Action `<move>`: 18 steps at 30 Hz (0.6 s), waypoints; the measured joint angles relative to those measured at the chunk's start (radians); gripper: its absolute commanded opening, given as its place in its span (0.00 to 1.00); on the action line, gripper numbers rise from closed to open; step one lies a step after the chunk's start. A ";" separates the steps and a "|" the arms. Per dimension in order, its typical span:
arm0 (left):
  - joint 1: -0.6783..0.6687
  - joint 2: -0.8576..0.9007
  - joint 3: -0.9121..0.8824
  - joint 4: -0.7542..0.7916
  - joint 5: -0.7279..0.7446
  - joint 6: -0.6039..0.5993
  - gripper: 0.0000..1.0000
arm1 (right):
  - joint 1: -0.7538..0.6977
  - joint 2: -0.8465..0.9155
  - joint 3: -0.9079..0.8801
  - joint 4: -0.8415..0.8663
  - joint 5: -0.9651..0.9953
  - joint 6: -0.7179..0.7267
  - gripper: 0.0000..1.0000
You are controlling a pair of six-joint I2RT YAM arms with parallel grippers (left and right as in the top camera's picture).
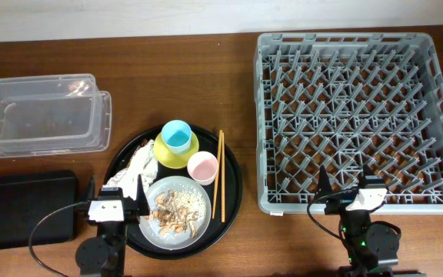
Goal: Sort waste into correct bins and load items into the dishwasher rack
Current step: 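Reach the left gripper to the white napkin on the black tray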
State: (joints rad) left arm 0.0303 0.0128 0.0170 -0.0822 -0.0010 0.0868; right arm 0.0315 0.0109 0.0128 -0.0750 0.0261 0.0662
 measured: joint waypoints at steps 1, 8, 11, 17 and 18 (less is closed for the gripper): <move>0.000 0.000 0.000 0.000 0.000 0.000 0.99 | 0.000 0.000 0.000 0.000 0.000 0.001 0.98; 0.000 0.000 0.000 0.000 0.000 0.000 0.99 | 0.000 0.000 0.000 0.000 0.000 0.000 0.98; 0.000 0.000 0.000 0.000 0.000 0.000 0.99 | 0.000 0.000 0.000 0.000 0.000 0.001 0.98; 0.004 0.000 -0.001 0.035 0.280 0.000 0.99 | 0.000 0.000 0.000 0.000 0.000 0.000 0.98; 0.005 0.000 -0.001 0.042 0.498 0.000 0.99 | 0.000 0.000 0.000 0.000 0.000 0.001 0.98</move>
State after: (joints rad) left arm 0.0349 0.0128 0.0158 -0.0406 0.4969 0.0872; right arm 0.0315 0.0109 0.0128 -0.0750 0.0265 0.0669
